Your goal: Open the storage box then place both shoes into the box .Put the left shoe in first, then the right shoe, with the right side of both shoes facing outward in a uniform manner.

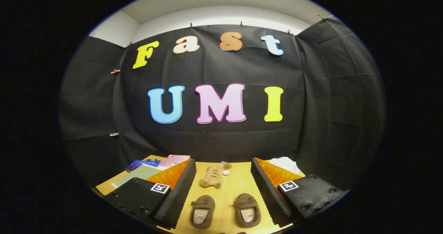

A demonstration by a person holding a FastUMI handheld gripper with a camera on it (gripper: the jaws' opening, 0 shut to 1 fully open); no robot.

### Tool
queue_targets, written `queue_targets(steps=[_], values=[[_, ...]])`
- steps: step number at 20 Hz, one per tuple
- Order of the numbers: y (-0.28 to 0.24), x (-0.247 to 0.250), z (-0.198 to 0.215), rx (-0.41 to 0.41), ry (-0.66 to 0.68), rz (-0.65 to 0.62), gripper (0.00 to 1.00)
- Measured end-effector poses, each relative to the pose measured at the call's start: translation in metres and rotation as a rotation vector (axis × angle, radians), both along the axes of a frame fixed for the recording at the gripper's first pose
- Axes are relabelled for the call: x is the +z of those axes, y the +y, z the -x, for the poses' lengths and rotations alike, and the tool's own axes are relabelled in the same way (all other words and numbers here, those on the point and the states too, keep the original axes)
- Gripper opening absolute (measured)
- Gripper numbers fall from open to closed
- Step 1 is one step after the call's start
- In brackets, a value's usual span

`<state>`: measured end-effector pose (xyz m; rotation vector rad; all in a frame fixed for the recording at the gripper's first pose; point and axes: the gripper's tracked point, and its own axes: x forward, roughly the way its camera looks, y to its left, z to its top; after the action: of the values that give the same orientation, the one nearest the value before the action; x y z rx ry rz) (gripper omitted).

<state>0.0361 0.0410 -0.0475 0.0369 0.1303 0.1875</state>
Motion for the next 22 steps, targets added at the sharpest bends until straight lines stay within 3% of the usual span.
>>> queue_targets(steps=[5,9,16,19,22], values=[[0.026,-0.037,-0.002,0.208,0.126,-0.131,0.98],[0.074,-0.096,0.015,0.397,0.398,-0.294,0.98],[0.153,-0.164,0.048,0.628,0.674,-0.499,0.98],[0.174,-0.192,0.056,0.698,0.761,-0.599,0.98],[0.191,-0.219,0.054,0.701,0.863,-0.699,0.98]])
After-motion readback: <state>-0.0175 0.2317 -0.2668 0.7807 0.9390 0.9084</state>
